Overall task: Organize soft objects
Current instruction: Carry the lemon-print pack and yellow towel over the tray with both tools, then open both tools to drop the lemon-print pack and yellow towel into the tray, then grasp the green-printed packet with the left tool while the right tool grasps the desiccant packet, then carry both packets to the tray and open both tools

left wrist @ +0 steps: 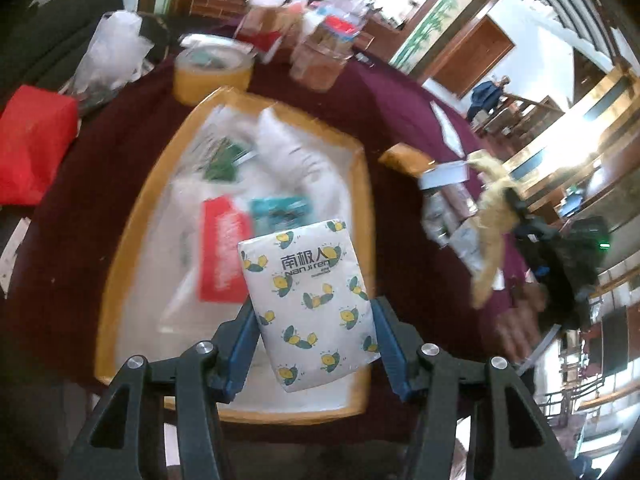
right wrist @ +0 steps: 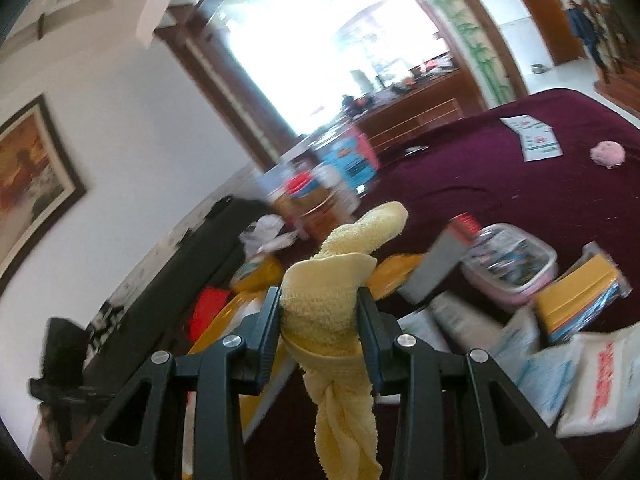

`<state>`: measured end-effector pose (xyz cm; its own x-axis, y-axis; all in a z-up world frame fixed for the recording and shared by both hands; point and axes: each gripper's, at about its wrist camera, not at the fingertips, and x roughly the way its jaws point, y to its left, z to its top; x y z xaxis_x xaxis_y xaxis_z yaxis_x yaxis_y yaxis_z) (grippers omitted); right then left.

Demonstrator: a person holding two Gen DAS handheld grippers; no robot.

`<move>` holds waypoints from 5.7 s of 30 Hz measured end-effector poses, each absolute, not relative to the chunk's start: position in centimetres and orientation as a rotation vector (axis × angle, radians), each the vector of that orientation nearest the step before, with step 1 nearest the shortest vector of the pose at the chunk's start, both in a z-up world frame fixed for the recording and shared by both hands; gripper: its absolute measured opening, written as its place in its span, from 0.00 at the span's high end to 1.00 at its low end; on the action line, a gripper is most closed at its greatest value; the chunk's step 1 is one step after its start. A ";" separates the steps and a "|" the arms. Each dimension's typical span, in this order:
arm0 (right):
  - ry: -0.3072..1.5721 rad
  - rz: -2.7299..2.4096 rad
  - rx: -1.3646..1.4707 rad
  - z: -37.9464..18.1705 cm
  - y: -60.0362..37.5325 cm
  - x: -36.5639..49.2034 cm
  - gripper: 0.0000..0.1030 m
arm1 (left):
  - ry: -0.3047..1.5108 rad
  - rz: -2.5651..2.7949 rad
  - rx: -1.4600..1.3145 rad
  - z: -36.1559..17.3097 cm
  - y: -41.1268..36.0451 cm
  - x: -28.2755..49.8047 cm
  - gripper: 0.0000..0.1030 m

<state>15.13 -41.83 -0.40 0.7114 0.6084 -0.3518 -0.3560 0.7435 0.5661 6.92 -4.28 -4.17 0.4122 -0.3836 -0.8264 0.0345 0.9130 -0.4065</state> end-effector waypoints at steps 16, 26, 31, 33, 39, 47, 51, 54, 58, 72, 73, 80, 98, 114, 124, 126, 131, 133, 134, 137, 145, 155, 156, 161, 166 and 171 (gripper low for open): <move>0.813 0.804 0.378 -0.4 -24.6 16.8 0.65 | 1.201 -0.322 -0.316 -7.4 -2.2 6.1 0.43; 0.906 0.718 0.258 -2.7 -19.2 21.1 0.62 | 1.220 -0.307 -0.301 -8.2 -1.6 6.2 0.42; 0.974 0.645 0.253 -4.7 -18.6 22.5 0.49 | 1.185 -0.300 -0.317 -7.4 -1.1 4.6 0.32; 0.943 0.651 0.291 -4.1 -19.5 21.9 0.40 | 1.167 -0.297 -0.338 -7.1 -0.8 4.1 0.23; 0.833 0.650 0.349 -1.3 -23.8 18.6 0.31 | 1.124 -0.305 -0.325 -5.9 -1.6 2.8 0.22; 0.788 0.636 0.431 -1.2 -31.6 15.1 0.31 | 1.005 -0.374 -0.303 -2.6 -4.6 2.3 0.22; 0.759 0.569 0.448 -1.1 -36.0 14.3 0.31 | 0.989 -0.396 -0.342 -1.9 -6.7 2.7 0.22; 0.746 0.521 0.488 -1.0 -40.1 14.4 0.31 | 0.994 -0.412 -0.341 -1.7 -8.9 3.2 0.22; 0.741 0.414 0.516 -1.0 -45.1 14.9 0.31 | 1.032 -0.434 -0.328 -2.2 -12.1 4.0 0.22; 0.846 0.231 0.484 -6.4 -50.0 18.5 0.31 | 1.151 -0.396 -0.348 -5.0 -18.6 9.4 0.22; 0.872 0.238 0.483 -6.9 -49.8 18.7 0.30 | 1.156 -0.395 -0.350 -5.3 -19.0 10.2 0.22; 0.908 0.240 0.541 -7.9 -50.4 18.5 0.30 | 1.194 -0.340 -0.273 -7.0 -23.9 15.8 0.22; 0.926 0.335 0.345 -7.1 -46.0 18.0 0.29 | 1.276 -0.333 -0.322 -9.1 -18.6 13.1 0.87; 0.854 0.242 -0.037 -6.8 -40.5 18.3 0.29 | 1.244 -0.436 -0.449 -7.3 -15.3 7.6 0.87; 0.901 0.224 -0.026 -7.7 -41.3 17.5 0.54 | 1.233 -0.461 -0.506 -7.2 -13.5 6.8 0.87; 0.898 0.189 -0.052 -7.8 -40.8 17.3 0.62 | 1.222 -0.465 -0.509 -7.0 -13.0 6.5 0.87; 0.881 0.177 -0.001 -7.4 -41.6 17.0 0.73 | 1.189 -0.470 -0.525 -6.1 -11.9 6.0 0.87; 0.863 0.195 0.033 -6.9 -41.7 16.6 0.75 | 1.167 -0.471 -0.535 -5.5 -11.0 5.6 0.87; 0.844 0.197 0.042 -6.4 -41.5 16.2 0.76 | 1.153 -0.466 -0.541 -5.1 -10.4 5.6 0.87; 0.806 0.254 0.130 -4.7 -40.7 14.9 0.77 | 1.099 -0.430 -0.565 -3.7 -7.9 5.4 0.87; 0.761 0.429 0.183 -0.3 -33.2 13.7 0.77 | 0.997 -0.292 -0.559 -1.7 -1.8 7.3 0.87; 0.843 0.546 0.193 -0.7 -23.4 21.4 0.76 | 1.051 -0.176 -0.548 -3.5 2.3 15.1 0.87; 0.867 0.538 0.199 -1.6 -22.8 22.7 0.76 | 1.062 -0.154 -0.550 -4.0 2.6 15.9 0.87; 0.909 0.494 0.234 -4.8 -22.9 24.1 0.76 | 1.090 -0.154 -0.562 -5.4 3.2 17.6 0.87; 0.912 0.508 0.233 -5.7 -23.0 24.5 0.69 | 1.108 -0.129 -0.540 -6.3 3.1 19.6 0.87; 0.901 0.524 0.282 -5.7 -23.7 24.4 0.59 | 1.108 -0.127 -0.516 -6.3 2.4 20.3 0.70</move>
<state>24.36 -23.72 -5.66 0.5076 0.5429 -0.6691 -0.3128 0.8397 0.4440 20.27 2.37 -6.26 0.4522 -0.3494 -0.8206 -0.1544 0.8755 -0.4579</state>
